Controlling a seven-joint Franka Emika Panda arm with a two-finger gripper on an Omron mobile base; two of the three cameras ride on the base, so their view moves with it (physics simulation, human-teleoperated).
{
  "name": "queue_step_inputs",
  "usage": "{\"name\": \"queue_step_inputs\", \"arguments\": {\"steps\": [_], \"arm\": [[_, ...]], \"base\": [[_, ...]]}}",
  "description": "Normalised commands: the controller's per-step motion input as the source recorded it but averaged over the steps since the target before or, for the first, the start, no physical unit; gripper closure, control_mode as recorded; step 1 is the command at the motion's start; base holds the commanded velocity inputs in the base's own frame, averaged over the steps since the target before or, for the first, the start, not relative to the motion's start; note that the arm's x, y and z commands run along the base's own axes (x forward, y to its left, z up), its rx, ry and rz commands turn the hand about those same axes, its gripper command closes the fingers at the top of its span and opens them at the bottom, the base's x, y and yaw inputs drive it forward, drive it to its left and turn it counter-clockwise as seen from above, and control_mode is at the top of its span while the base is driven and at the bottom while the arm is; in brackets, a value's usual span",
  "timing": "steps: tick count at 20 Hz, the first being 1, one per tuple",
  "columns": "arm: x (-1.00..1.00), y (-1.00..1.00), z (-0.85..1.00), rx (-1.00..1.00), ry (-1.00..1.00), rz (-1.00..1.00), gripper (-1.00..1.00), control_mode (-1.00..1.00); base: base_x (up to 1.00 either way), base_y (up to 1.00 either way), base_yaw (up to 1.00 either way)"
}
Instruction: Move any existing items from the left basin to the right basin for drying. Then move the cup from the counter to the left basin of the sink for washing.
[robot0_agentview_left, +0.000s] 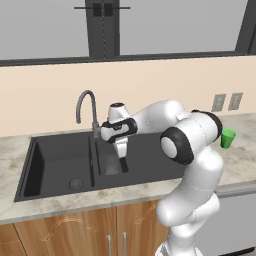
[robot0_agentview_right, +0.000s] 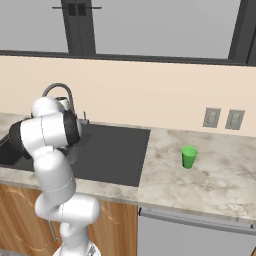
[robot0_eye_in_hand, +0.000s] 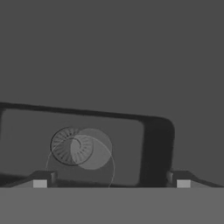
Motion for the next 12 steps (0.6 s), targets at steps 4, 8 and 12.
{"name": "queue_step_inputs", "arguments": {"steps": [4, 8, 12], "arm": [[-0.01, -0.12, 0.27, -0.03, 0.00, -0.06, -1.00, -1.00], [0.00, -0.19, 0.31, -0.03, 0.01, -0.06, -1.00, -1.00], [-0.01, -0.25, 0.24, -0.02, 0.03, -0.10, -1.00, -1.00]], "base": [[0.00, 0.00, 0.00], [0.00, 0.00, 0.00], [0.00, 0.00, 0.00]]}}
